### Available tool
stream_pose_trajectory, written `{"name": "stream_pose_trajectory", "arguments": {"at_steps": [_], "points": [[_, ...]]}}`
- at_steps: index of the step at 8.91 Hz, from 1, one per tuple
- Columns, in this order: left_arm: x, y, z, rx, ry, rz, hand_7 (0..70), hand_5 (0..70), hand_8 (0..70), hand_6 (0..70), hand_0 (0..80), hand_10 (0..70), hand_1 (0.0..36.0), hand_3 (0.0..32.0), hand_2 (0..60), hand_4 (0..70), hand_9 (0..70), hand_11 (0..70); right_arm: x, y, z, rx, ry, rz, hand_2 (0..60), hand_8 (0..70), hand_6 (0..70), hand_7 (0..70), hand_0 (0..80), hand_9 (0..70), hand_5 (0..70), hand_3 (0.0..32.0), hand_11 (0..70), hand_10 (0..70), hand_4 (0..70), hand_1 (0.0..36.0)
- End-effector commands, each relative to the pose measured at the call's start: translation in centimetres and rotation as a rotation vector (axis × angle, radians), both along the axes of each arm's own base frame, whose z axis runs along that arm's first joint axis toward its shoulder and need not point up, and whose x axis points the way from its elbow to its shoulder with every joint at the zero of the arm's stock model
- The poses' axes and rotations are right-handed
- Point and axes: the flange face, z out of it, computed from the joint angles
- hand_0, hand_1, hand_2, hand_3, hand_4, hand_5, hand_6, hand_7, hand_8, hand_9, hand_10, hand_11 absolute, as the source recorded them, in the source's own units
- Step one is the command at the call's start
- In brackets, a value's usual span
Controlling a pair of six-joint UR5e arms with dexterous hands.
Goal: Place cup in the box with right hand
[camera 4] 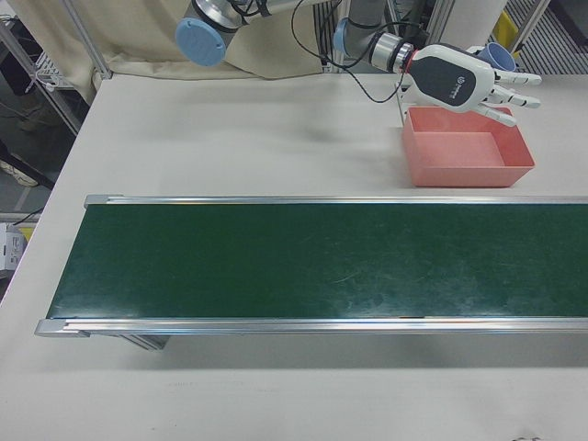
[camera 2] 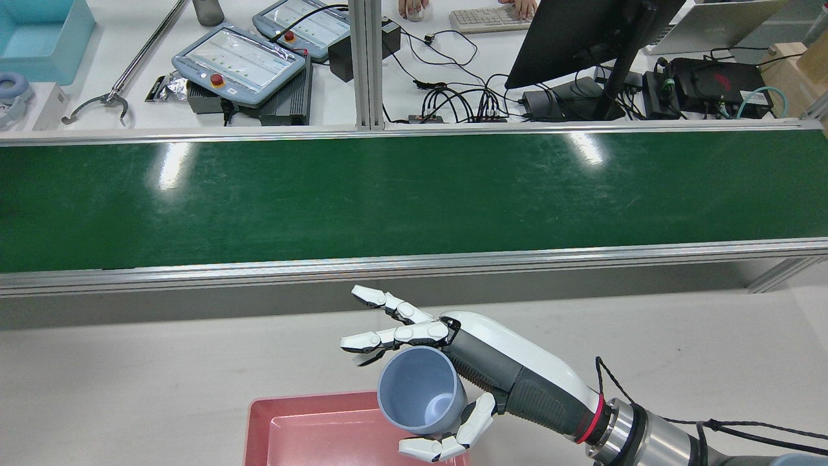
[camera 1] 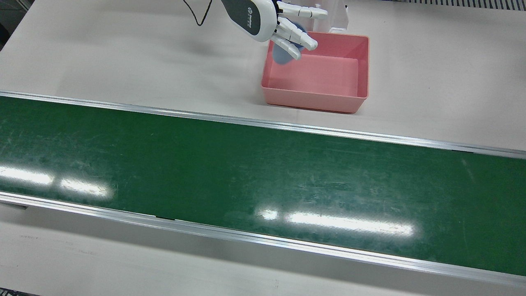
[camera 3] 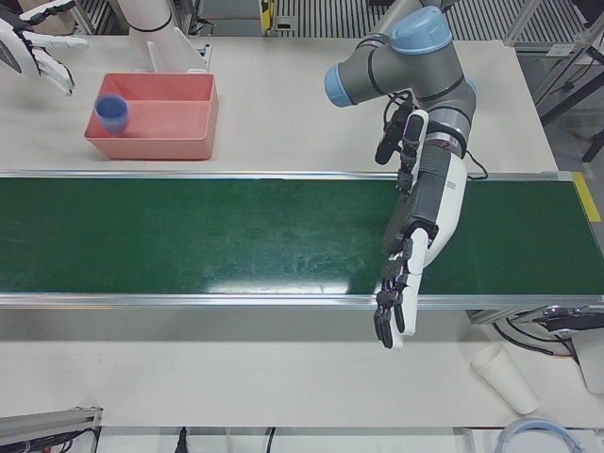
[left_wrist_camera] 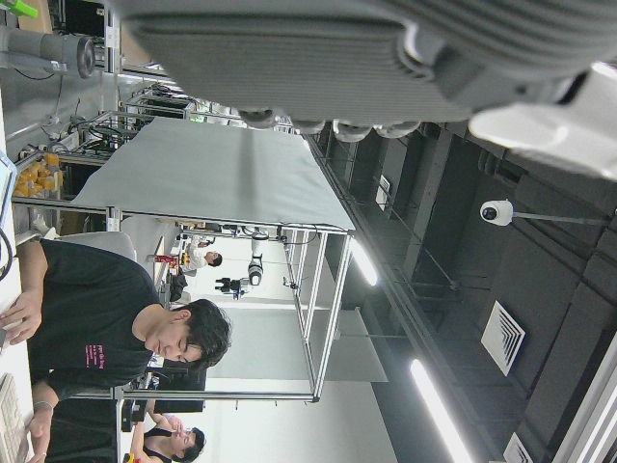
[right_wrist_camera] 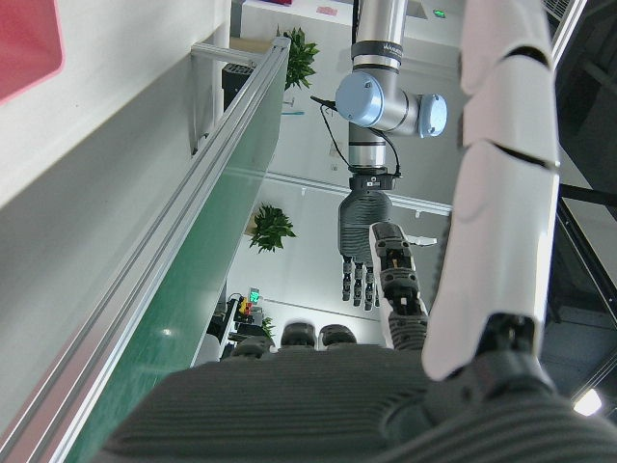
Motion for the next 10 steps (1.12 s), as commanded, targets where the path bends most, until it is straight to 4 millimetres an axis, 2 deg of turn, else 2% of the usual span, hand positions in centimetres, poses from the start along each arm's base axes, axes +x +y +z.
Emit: {"name": "stream_pose_trajectory", "arguments": {"at_steps": [1, 2, 3, 4, 5, 6, 7, 8, 9, 10], "points": [[0.0, 0.0, 0.0, 0.000, 0.000, 0.000, 0.0, 0.0, 0.0, 0.0, 0.0, 0.0, 0.0, 0.0, 0.0, 0.0, 0.0, 0.0, 0.4, -0.3, -0.1, -0.009, -0.012, 0.000, 0.0, 0.0, 2.6, 5.8, 59.5, 0.0, 6.1, 0.0, 0.0, 0.0, 5.2, 17.9], [0.0, 0.0, 0.0, 0.000, 0.000, 0.000, 0.0, 0.0, 0.0, 0.0, 0.0, 0.0, 0.0, 0.0, 0.0, 0.0, 0.0, 0.0, 2.2, -2.3, -0.4, -0.021, -0.038, 0.045, 6.1, 0.0, 2.7, 6.7, 57.5, 0.0, 6.2, 0.0, 0.0, 0.0, 3.7, 20.8], [0.0, 0.0, 0.0, 0.000, 0.000, 0.000, 0.0, 0.0, 0.0, 0.0, 0.0, 0.0, 0.0, 0.0, 0.0, 0.0, 0.0, 0.0, 6.3, -6.1, -1.0, -0.025, -0.073, 0.148, 4.2, 0.0, 3.0, 8.4, 58.2, 0.2, 6.2, 0.0, 0.0, 0.0, 4.2, 20.0], [0.0, 0.0, 0.0, 0.000, 0.000, 0.000, 0.0, 0.0, 0.0, 0.0, 0.0, 0.0, 0.0, 0.0, 0.0, 0.0, 0.0, 0.0, 11.2, -9.7, -0.6, -0.029, -0.076, 0.273, 4.4, 0.0, 4.7, 16.6, 58.4, 1.9, 6.5, 0.0, 0.0, 0.0, 3.6, 20.4], [0.0, 0.0, 0.0, 0.000, 0.000, 0.000, 0.0, 0.0, 0.0, 0.0, 0.0, 0.0, 0.0, 0.0, 0.0, 0.0, 0.0, 0.0, 15.9, -12.8, 1.5, -0.073, -0.065, 0.378, 0.0, 2.4, 9.4, 38.4, 60.1, 9.6, 7.7, 0.0, 2.0, 0.2, 5.1, 20.5], [0.0, 0.0, 0.0, 0.000, 0.000, 0.000, 0.0, 0.0, 0.0, 0.0, 0.0, 0.0, 0.0, 0.0, 0.0, 0.0, 0.0, 0.0, 21.4, -15.5, 4.3, -0.125, -0.034, 0.504, 41.0, 22.0, 19.4, 70.0, 52.6, 42.9, 9.9, 0.0, 14.2, 8.0, 7.4, 25.4], [0.0, 0.0, 0.0, 0.000, 0.000, 0.000, 0.0, 0.0, 0.0, 0.0, 0.0, 0.0, 0.0, 0.0, 0.0, 0.0, 0.0, 0.0, 26.2, -16.7, 8.7, -0.206, 0.027, 0.602, 49.2, 28.1, 22.5, 70.0, 51.7, 51.5, 10.4, 0.0, 17.0, 10.1, 10.6, 25.6], [0.0, 0.0, 0.0, 0.000, 0.000, 0.000, 0.0, 0.0, 0.0, 0.0, 0.0, 0.0, 0.0, 0.0, 0.0, 0.0, 0.0, 0.0, 29.8, -18.0, 13.6, -0.305, 0.062, 0.673, 60.0, 32.8, 25.7, 70.0, 50.3, 57.4, 11.1, 0.0, 19.5, 11.8, 12.2, 28.3], [0.0, 0.0, 0.0, 0.000, 0.000, 0.000, 0.0, 0.0, 0.0, 0.0, 0.0, 0.0, 0.0, 0.0, 0.0, 0.0, 0.0, 0.0, 33.0, -19.8, 17.6, -0.388, 0.076, 0.744, 60.0, 44.9, 32.1, 70.0, 49.0, 70.0, 14.1, 0.0, 29.7, 18.7, 23.5, 36.0], [0.0, 0.0, 0.0, 0.000, 0.000, 0.000, 0.0, 0.0, 0.0, 0.0, 0.0, 0.0, 0.0, 0.0, 0.0, 0.0, 0.0, 0.0, 36.6, -20.4, 22.2, -0.463, 0.133, 0.816, 60.0, 48.0, 33.7, 70.0, 49.9, 70.0, 15.2, 0.0, 33.9, 21.5, 27.3, 36.0]]}}
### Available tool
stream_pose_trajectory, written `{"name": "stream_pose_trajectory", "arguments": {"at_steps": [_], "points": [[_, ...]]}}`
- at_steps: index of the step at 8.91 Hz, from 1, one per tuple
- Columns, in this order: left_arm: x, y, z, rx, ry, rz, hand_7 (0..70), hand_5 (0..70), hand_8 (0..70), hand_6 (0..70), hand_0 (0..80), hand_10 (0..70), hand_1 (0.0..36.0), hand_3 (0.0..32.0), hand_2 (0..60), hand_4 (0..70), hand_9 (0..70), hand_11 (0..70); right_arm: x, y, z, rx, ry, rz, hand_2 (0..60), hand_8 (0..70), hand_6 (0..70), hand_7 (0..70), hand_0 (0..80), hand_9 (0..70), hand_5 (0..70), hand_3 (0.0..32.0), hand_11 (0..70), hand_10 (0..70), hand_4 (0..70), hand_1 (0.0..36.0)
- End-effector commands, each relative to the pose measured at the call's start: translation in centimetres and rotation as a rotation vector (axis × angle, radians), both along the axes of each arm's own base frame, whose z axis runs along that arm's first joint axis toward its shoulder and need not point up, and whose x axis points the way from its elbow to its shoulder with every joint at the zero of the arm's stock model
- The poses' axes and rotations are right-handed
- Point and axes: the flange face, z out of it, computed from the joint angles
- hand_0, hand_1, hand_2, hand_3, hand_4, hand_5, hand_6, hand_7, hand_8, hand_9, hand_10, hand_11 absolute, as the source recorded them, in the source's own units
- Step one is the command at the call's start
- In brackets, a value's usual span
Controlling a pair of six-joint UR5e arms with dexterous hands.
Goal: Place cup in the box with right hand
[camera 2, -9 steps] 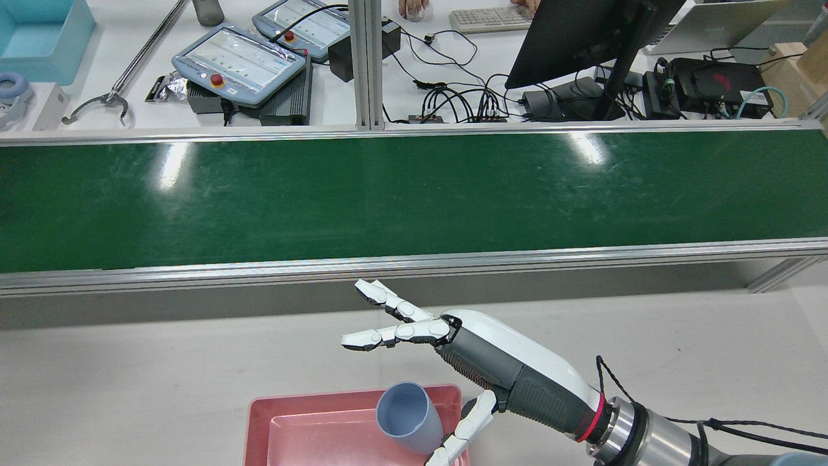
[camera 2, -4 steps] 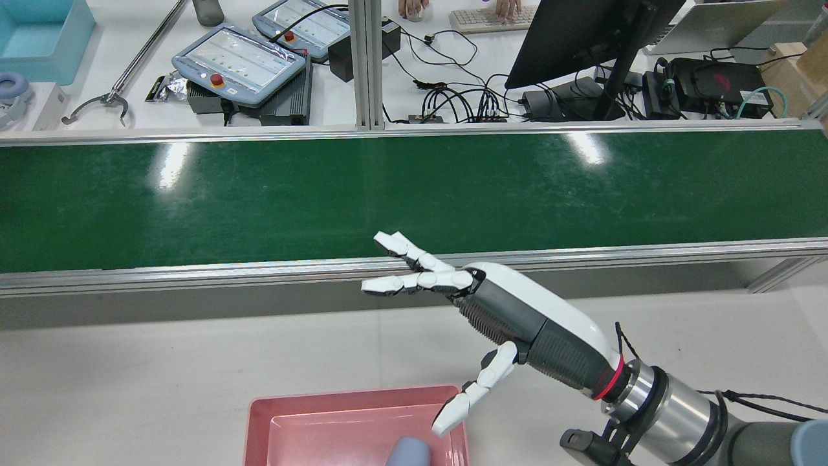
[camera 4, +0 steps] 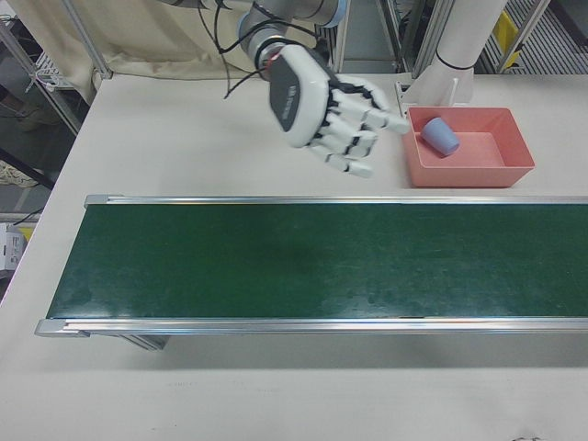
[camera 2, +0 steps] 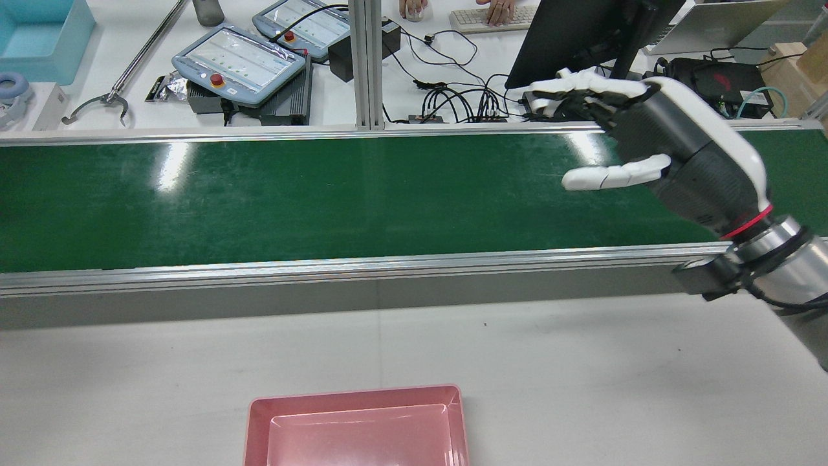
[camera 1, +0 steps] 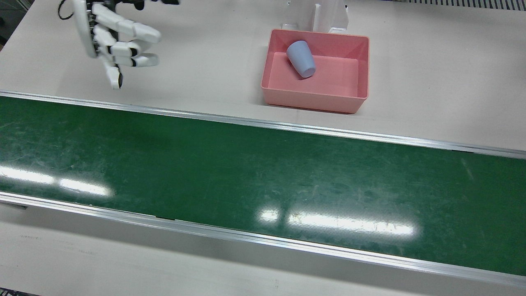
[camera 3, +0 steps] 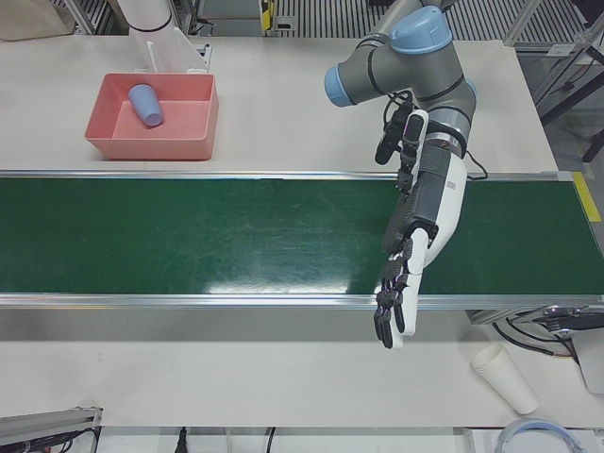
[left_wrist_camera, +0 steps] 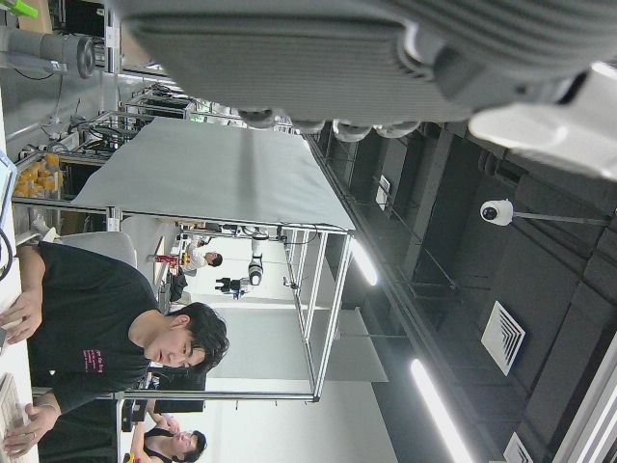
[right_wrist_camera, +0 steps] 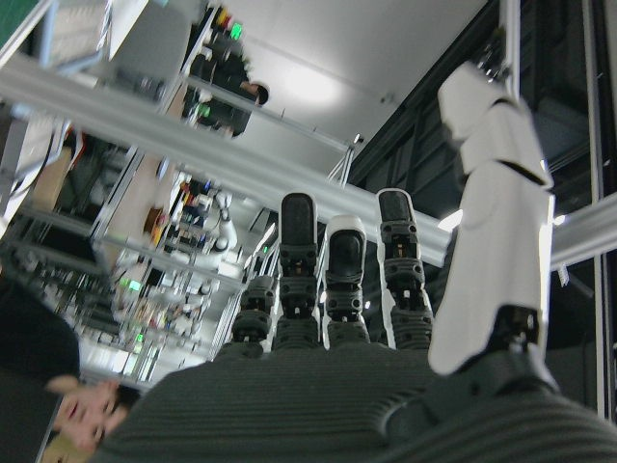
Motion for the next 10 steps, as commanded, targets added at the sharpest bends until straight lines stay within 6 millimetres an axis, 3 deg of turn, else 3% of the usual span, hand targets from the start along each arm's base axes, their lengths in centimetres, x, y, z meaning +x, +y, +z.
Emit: {"name": "stream_pose_trajectory", "arguments": {"at_steps": [1, 2, 3, 4, 5, 6, 7, 8, 9, 10], "points": [[0.0, 0.0, 0.0, 0.000, 0.000, 0.000, 0.0, 0.0, 0.0, 0.0, 0.0, 0.0, 0.0, 0.0, 0.0, 0.0, 0.0, 0.0, 11.1, -2.8, 13.7, -0.265, 0.066, 0.221, 60.0, 57.0, 37.3, 70.0, 53.2, 70.0, 17.9, 0.0, 48.1, 31.9, 31.3, 36.0], [0.0, 0.0, 0.0, 0.000, 0.000, 0.000, 0.0, 0.0, 0.0, 0.0, 0.0, 0.0, 0.0, 0.0, 0.0, 0.0, 0.0, 0.0, 11.8, -3.4, 17.2, -0.305, 0.069, 0.232, 60.0, 58.8, 38.5, 70.0, 57.8, 70.0, 19.1, 0.0, 50.9, 34.0, 34.6, 36.0], [0.0, 0.0, 0.0, 0.000, 0.000, 0.000, 0.0, 0.0, 0.0, 0.0, 0.0, 0.0, 0.0, 0.0, 0.0, 0.0, 0.0, 0.0, 11.5, -4.1, 20.6, -0.331, 0.050, 0.223, 60.0, 56.3, 36.5, 70.0, 60.3, 70.0, 19.2, 0.0, 49.5, 32.8, 35.3, 36.0], [0.0, 0.0, 0.1, -0.001, 0.000, 0.000, 0.0, 0.0, 0.0, 0.0, 0.0, 0.0, 0.0, 0.0, 0.0, 0.0, 0.0, 0.0, 11.3, -4.5, 22.7, -0.333, 0.015, 0.212, 60.0, 56.1, 35.8, 70.0, 59.3, 70.0, 19.1, 0.0, 50.5, 33.5, 34.5, 36.0], [0.0, 0.0, 0.2, -0.003, -0.001, 0.000, 0.0, 0.0, 0.0, 0.0, 0.0, 0.0, 0.0, 0.0, 0.0, 0.0, 0.0, 0.0, 10.9, -4.6, 23.0, -0.328, 0.018, 0.180, 60.0, 55.2, 34.9, 70.0, 56.0, 70.0, 18.6, 0.0, 50.1, 33.3, 31.2, 36.0], [0.0, 0.0, 0.1, -0.001, 0.000, 0.000, 0.0, 0.0, 0.0, 0.0, 0.0, 0.0, 0.0, 0.0, 0.0, 0.0, 0.0, 0.0, 9.1, -4.9, 22.5, -0.318, 0.018, 0.136, 60.0, 45.2, 26.3, 70.0, 53.0, 70.0, 15.7, 0.0, 40.0, 25.7, 19.3, 35.6], [0.0, 0.0, 0.0, 0.000, 0.000, 0.000, 0.0, 0.0, 0.0, 0.0, 0.0, 0.0, 0.0, 0.0, 0.0, 0.0, 0.0, 0.0, 8.8, -5.1, 21.3, -0.287, 0.002, 0.127, 13.9, 24.1, 13.9, 46.7, 57.7, 40.5, 10.8, 0.0, 18.3, 10.8, 7.9, 22.0], [0.0, 0.0, 0.0, 0.000, -0.001, 0.001, 0.0, 0.0, 0.0, 0.0, 0.0, 0.0, 0.0, 0.0, 0.0, 0.0, 0.0, 0.0, 8.6, -5.3, 21.4, -0.265, -0.009, 0.121, 8.4, 10.2, 8.1, 24.4, 57.8, 18.8, 8.7, 0.0, 8.3, 3.8, 2.9, 21.4], [0.0, 0.0, 0.0, 0.000, -0.001, 0.001, 0.0, 0.0, 0.0, 0.0, 0.0, 0.0, 0.0, 0.0, 0.0, 0.0, 0.0, 0.0, 7.7, -5.5, 22.7, -0.262, -0.004, 0.091, 0.0, 0.0, 1.2, 1.1, 57.9, 0.0, 5.5, 0.0, 0.0, 0.0, 2.4, 11.9], [0.0, 0.0, 0.0, 0.000, -0.001, 0.001, 0.0, 0.0, 0.0, 0.0, 0.0, 0.0, 0.0, 0.0, 0.0, 0.0, 0.0, 0.0, 7.1, -5.8, 24.4, -0.255, 0.000, 0.054, 0.0, 0.0, 0.0, 0.0, 52.3, 0.0, 3.6, 0.0, 0.0, 0.0, 1.2, 7.5]]}}
